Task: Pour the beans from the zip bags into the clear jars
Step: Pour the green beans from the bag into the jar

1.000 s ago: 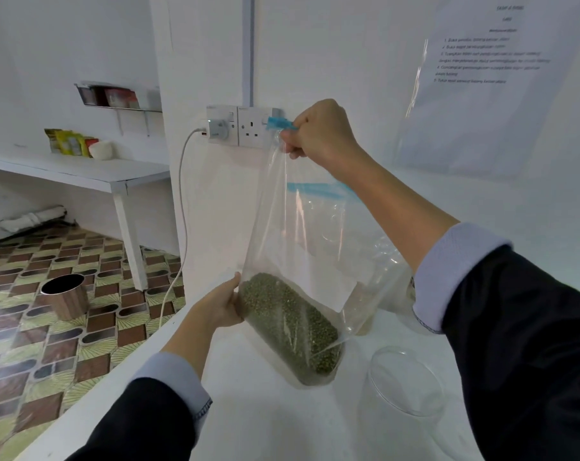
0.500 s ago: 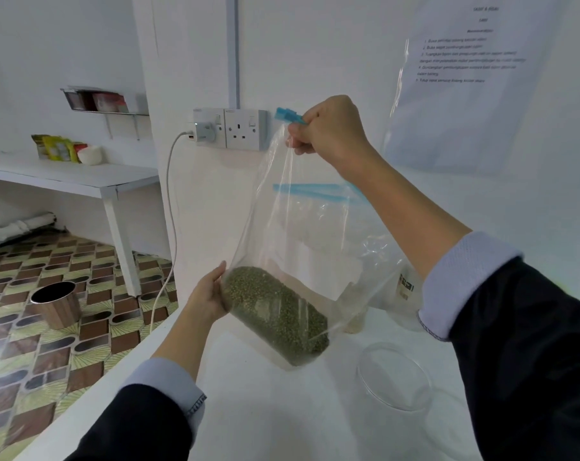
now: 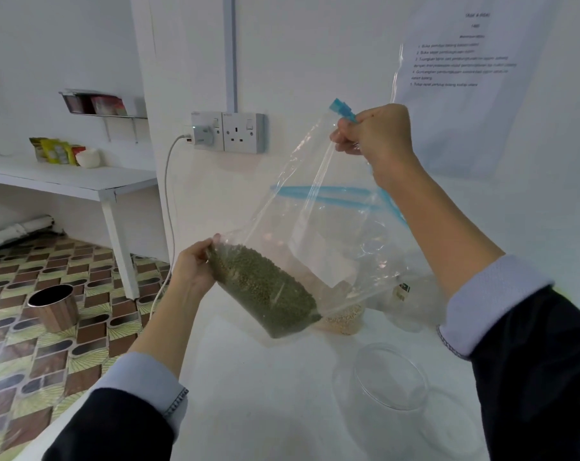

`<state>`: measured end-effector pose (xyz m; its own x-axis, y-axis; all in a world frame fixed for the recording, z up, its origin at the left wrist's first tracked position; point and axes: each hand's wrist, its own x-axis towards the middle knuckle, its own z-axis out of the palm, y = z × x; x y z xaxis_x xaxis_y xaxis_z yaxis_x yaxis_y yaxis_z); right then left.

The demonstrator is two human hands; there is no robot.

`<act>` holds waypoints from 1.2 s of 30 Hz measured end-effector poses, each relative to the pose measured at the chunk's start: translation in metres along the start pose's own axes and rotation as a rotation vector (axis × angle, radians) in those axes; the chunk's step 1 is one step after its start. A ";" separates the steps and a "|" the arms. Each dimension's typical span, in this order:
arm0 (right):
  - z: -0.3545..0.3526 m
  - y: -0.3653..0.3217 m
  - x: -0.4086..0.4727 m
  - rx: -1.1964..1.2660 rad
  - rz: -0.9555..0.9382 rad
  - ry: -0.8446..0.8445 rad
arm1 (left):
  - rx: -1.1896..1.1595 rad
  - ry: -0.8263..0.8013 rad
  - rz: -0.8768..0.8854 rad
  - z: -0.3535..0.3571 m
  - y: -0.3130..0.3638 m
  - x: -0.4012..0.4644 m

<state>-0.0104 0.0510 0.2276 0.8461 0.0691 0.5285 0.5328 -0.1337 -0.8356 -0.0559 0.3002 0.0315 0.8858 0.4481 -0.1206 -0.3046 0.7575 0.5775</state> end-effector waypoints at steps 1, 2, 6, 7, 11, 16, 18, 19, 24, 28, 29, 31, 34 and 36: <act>-0.003 0.001 -0.001 0.014 -0.004 0.008 | 0.003 -0.019 0.009 0.003 0.003 0.002; -0.006 0.001 -0.001 0.028 -0.008 0.016 | 0.007 -0.033 0.017 0.007 0.006 0.003; -0.018 0.003 -0.002 0.065 -0.028 0.040 | 0.010 -0.050 0.072 0.020 0.022 0.003; -0.020 0.003 -0.003 0.075 -0.034 0.041 | 0.017 -0.053 0.081 0.023 0.026 0.003; -0.033 0.005 -0.012 0.142 -0.076 -0.008 | 0.022 -0.067 0.096 0.033 0.034 0.003; -0.045 0.000 -0.023 0.133 -0.148 -0.061 | 0.104 -0.123 0.159 0.042 0.047 0.002; -0.048 -0.003 -0.028 0.123 -0.156 -0.060 | 0.133 -0.133 0.196 0.044 0.052 0.000; -0.049 -0.003 -0.031 0.129 -0.151 -0.060 | 0.137 -0.147 0.208 0.045 0.054 -0.001; -0.056 -0.002 -0.042 0.234 -0.052 -0.032 | 0.217 -0.191 0.225 0.052 0.062 -0.007; -0.063 -0.004 -0.050 0.343 0.027 0.032 | 0.248 -0.189 0.214 0.058 0.068 -0.010; -0.063 -0.003 -0.051 0.366 0.040 0.057 | 0.264 -0.186 0.218 0.061 0.069 -0.011; -0.064 -0.001 -0.054 0.391 0.064 0.116 | 0.326 -0.180 0.237 0.065 0.069 -0.014; -0.068 0.001 -0.059 0.412 0.097 0.159 | 0.369 -0.176 0.260 0.067 0.070 -0.018; -0.071 0.001 -0.062 0.429 0.116 0.148 | 0.384 -0.194 0.260 0.064 0.072 -0.020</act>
<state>-0.0629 -0.0232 0.2042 0.9059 -0.0682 0.4179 0.4188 0.2909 -0.8602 -0.0725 0.3150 0.1271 0.8577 0.4745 0.1980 -0.4052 0.3868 0.8284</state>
